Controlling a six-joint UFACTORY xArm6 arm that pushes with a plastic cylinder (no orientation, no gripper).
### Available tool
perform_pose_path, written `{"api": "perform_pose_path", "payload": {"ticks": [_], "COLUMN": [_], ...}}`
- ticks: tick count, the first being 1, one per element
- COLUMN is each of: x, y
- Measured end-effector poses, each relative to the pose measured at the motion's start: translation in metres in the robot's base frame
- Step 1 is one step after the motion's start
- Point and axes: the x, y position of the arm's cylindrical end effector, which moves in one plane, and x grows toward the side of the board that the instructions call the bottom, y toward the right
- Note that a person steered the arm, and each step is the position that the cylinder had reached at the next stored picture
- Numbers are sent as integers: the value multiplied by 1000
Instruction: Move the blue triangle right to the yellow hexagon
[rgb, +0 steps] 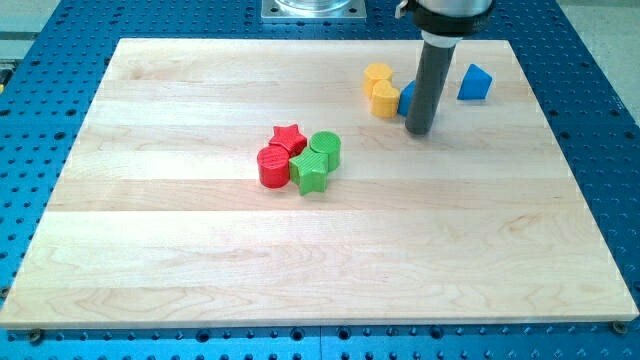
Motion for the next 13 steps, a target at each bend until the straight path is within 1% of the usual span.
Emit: {"api": "perform_pose_path", "payload": {"ticks": [1, 2, 3, 4, 6, 7, 8, 9, 10, 11, 12, 13], "x": [0, 16, 31, -2, -72, -81, -71, -101, -118, -118, -117, -117], "y": [0, 21, 80, 111, 85, 86, 116, 133, 95, 53, 47, 57]}}
